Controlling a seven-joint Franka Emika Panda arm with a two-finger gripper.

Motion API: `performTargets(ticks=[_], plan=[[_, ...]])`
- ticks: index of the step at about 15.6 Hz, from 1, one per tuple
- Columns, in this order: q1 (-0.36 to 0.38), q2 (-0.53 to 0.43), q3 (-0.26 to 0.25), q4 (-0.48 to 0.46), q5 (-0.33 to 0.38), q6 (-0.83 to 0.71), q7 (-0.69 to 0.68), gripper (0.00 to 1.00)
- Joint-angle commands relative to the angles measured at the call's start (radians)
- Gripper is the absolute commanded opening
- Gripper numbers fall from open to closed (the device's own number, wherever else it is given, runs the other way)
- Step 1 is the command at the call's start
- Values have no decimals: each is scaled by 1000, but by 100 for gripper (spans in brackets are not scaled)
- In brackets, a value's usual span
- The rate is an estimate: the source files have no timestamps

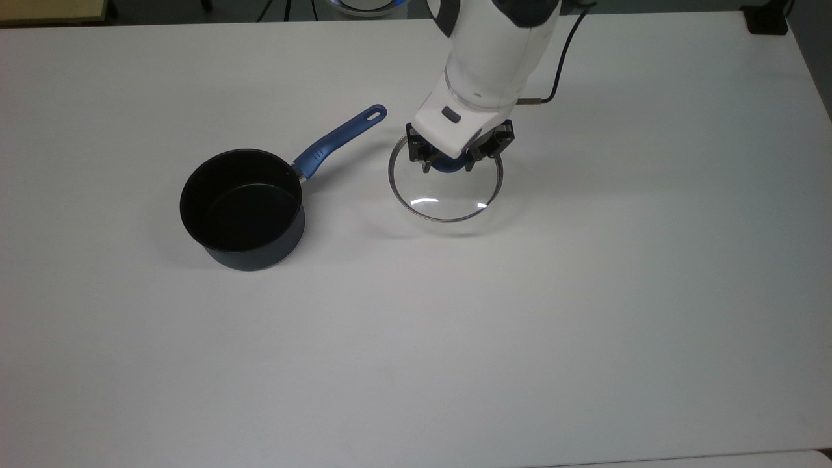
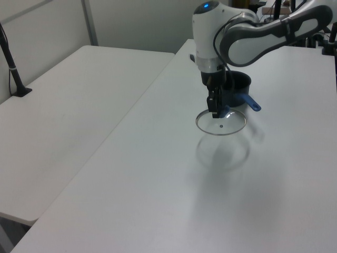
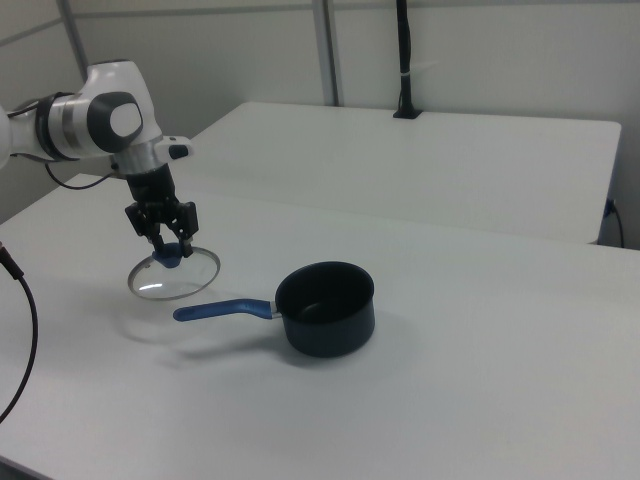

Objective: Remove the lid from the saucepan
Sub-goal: 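Carry the lid away from the saucepan and lower it to the table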

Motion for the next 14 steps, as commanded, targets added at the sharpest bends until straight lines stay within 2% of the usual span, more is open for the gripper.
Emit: performTargets(ticks=[1,14], plan=[[24,30,-16,4,25,-9,15,48],[32,71,45,-73,25,63,90,48]])
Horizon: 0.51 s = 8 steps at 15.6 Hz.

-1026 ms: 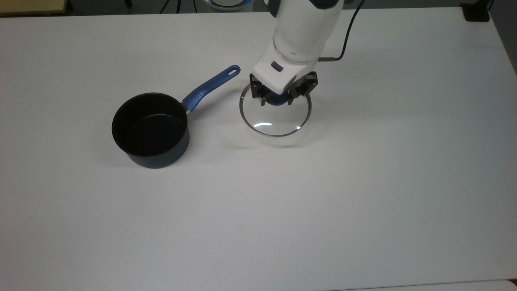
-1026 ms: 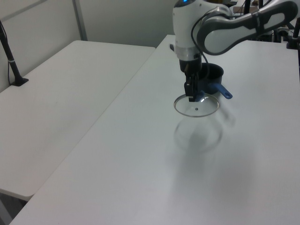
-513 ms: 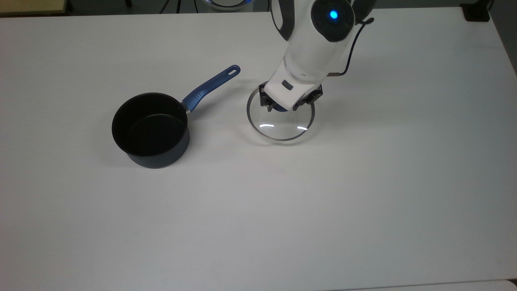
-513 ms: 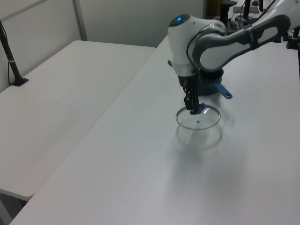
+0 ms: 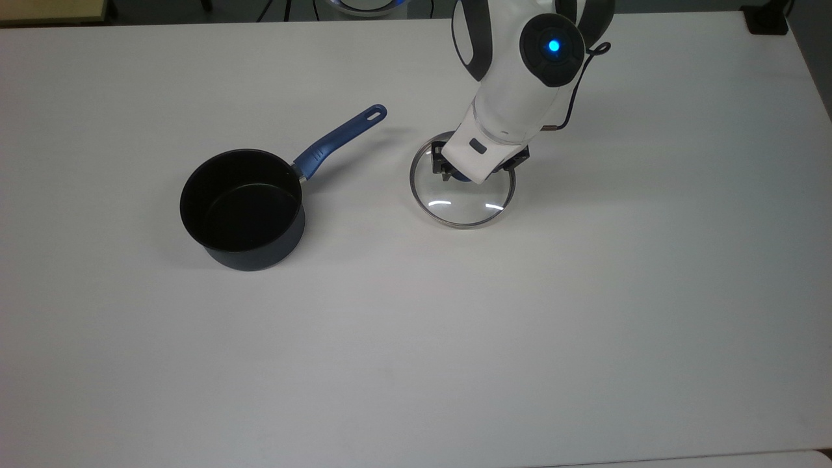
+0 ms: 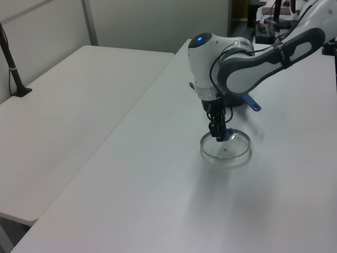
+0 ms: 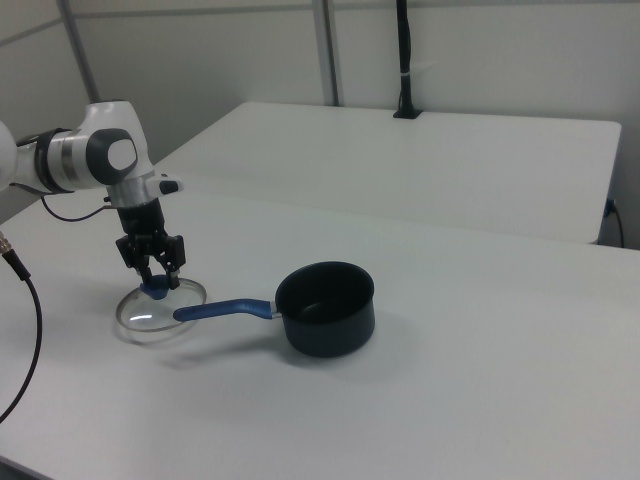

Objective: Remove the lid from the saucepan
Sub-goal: 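Set the lid flat on the table and open the gripper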

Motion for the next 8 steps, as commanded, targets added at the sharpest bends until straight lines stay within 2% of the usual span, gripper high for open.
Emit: performTargets(ticks=[1,5,8], plan=[[5,-4,9,-28,10,31,28,48],[-8,-2,34,-31,5,29,29,49],[-12,-2,34,-39,4,26,28,53]])
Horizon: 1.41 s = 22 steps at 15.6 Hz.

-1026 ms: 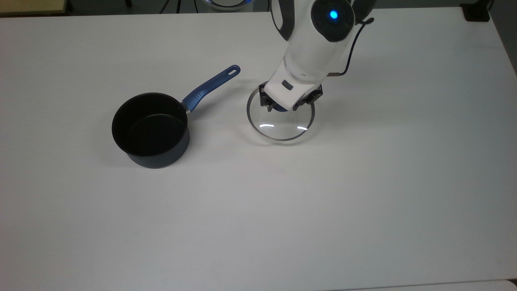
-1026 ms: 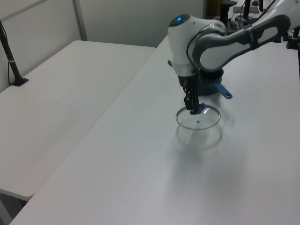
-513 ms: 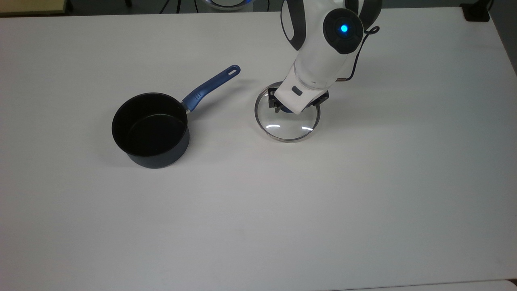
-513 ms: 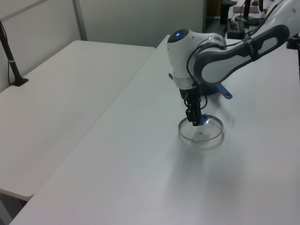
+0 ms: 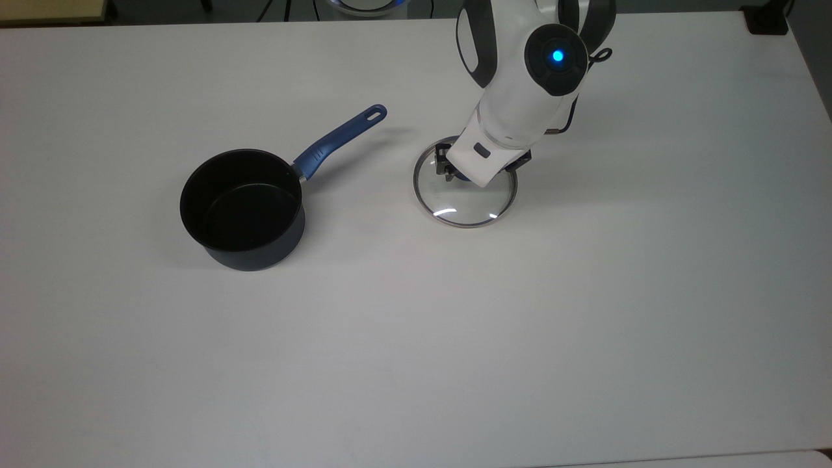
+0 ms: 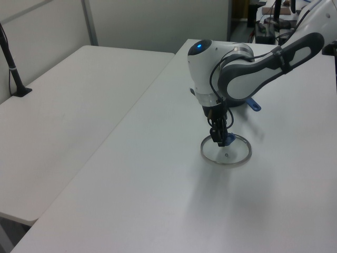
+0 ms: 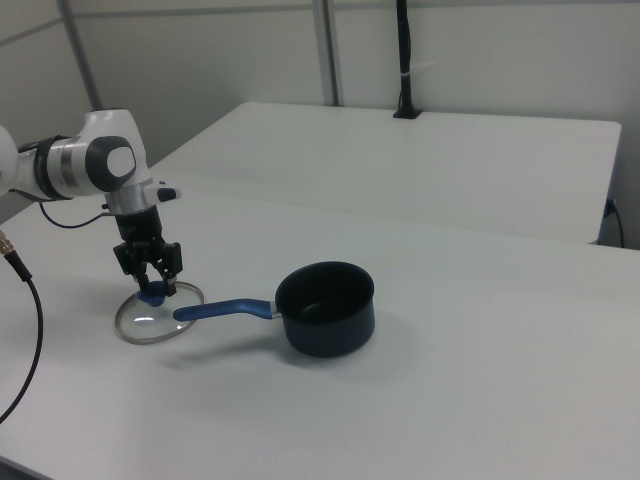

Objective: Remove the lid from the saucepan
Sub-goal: 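Set the lid flat on the table and open the gripper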

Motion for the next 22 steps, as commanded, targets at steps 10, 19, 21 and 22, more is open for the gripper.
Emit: performTargets(ticks=[10,19,21,22], plan=[[-88,-50,80,-101,-45,-34,-40,52],[-94,-74,88,-179,-100,-48,-51,52],[-110,-74,88,-182,-113,-48,-60,52],[-116,-77,88,-179,-113,-48,-73,56]])
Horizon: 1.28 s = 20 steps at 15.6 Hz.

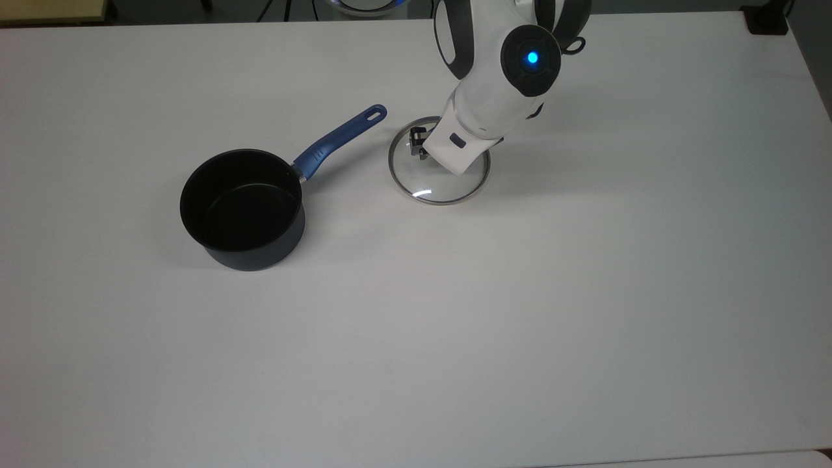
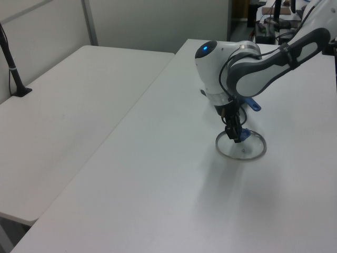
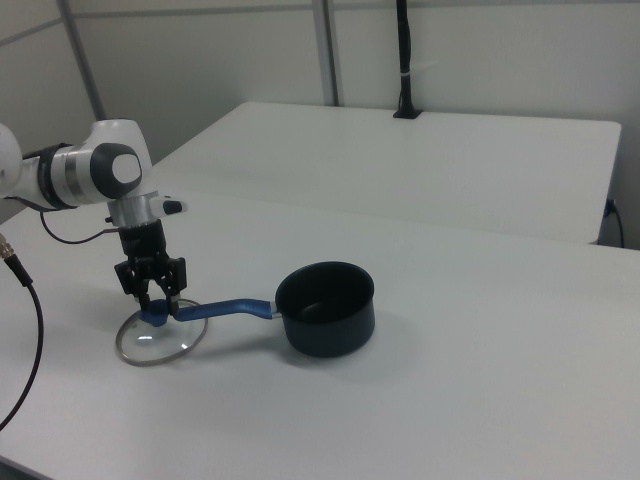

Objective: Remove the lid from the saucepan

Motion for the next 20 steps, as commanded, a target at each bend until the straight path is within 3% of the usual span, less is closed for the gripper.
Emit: performTargets(ticks=[1,3,9,11,16,20], plan=[[-41,-9,16,-67,-26,16,-45,68],[-50,-21,16,-58,-26,-2,-39,100],[-73,-90,28,31,23,-78,-22,100],[-122,-136,46,51,54,-78,-22,100],[-309,-271,125,43,45,-120,-92,100],[-423,-357,134,41,40,-206,-218,100]])
